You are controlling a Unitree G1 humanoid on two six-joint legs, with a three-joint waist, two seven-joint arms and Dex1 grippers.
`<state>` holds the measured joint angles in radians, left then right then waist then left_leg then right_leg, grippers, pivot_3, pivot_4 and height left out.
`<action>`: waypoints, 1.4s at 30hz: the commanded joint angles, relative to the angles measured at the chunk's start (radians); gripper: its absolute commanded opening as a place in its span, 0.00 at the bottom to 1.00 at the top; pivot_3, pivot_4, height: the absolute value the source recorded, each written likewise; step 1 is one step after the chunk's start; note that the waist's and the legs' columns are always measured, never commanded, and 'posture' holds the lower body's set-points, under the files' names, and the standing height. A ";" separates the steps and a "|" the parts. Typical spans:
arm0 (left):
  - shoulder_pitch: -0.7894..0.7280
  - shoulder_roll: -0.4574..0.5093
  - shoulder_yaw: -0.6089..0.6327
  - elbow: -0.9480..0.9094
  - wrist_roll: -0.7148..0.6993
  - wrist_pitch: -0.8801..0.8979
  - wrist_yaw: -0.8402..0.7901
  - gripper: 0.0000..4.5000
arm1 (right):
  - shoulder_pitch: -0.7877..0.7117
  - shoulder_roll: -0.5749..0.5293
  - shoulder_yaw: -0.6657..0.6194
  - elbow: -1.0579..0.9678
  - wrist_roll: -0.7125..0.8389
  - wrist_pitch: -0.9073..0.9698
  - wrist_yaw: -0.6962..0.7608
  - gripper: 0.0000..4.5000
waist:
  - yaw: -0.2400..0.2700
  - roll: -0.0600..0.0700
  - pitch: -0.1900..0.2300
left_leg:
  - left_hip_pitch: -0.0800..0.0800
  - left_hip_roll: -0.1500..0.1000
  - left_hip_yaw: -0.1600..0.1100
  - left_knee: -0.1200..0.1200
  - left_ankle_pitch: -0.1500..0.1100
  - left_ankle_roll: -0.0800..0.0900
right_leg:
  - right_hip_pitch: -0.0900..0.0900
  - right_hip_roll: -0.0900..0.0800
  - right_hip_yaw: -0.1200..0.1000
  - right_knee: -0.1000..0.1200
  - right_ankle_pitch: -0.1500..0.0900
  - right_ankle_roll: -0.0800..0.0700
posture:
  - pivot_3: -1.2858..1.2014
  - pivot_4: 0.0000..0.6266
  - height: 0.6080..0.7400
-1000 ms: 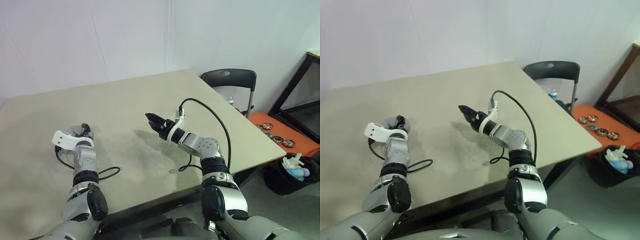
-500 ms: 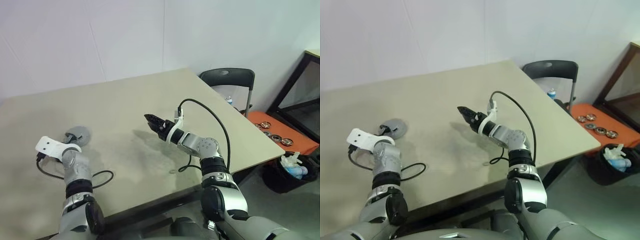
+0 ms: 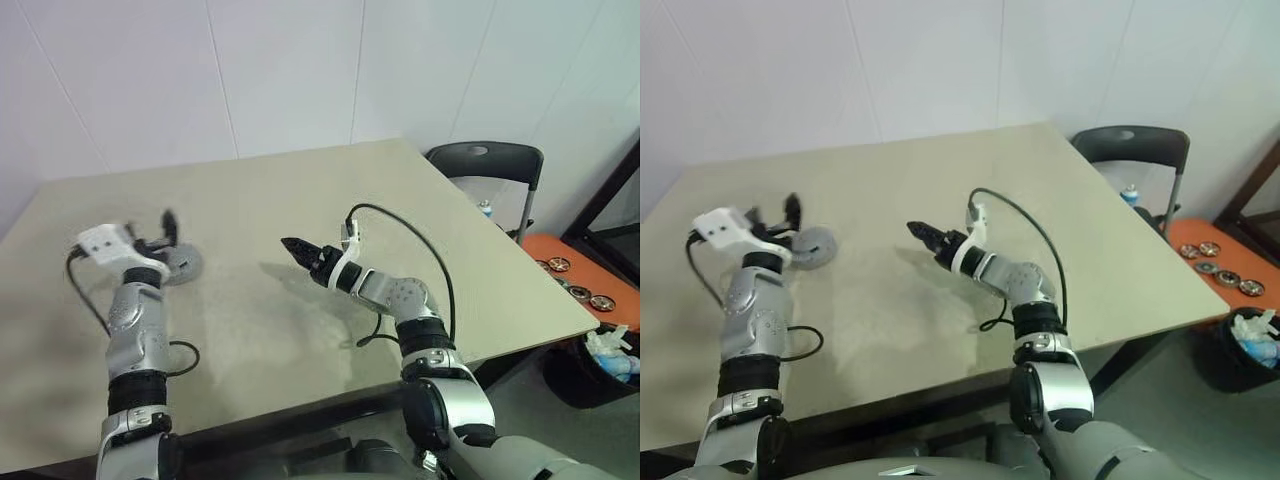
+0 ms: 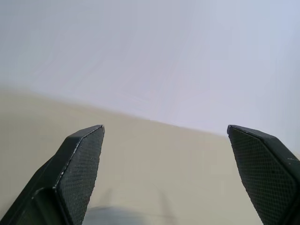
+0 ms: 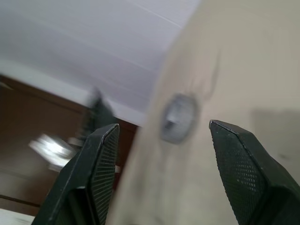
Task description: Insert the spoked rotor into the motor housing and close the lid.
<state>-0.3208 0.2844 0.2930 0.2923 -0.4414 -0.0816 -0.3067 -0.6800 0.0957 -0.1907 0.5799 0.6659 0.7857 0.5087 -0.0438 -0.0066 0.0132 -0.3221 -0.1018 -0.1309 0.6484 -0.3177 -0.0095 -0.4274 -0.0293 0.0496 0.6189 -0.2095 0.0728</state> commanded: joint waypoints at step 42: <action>0.169 0.152 -0.113 -0.095 0.014 0.011 -0.559 1.00 | 0.149 -0.228 0.325 -0.223 -0.514 -0.692 0.148 0.98 | 0.031 0.001 0.001 | 0.001 0.002 0.000 0.000 0.000 0.000 | 0.001 0.001 0.000 -0.001 0.000 0.000 | 0.52 0.00 1.00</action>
<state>-0.1357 0.4300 0.1730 0.2040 -0.4256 -0.0662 -0.8614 -0.4940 -0.1369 0.1426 0.3615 0.1548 0.1214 0.6619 -0.0126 -0.0057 0.0147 -0.3215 -0.1000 -0.1308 0.6481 -0.3178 -0.0093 -0.4268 -0.0281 0.0500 0.6176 -0.2097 0.0727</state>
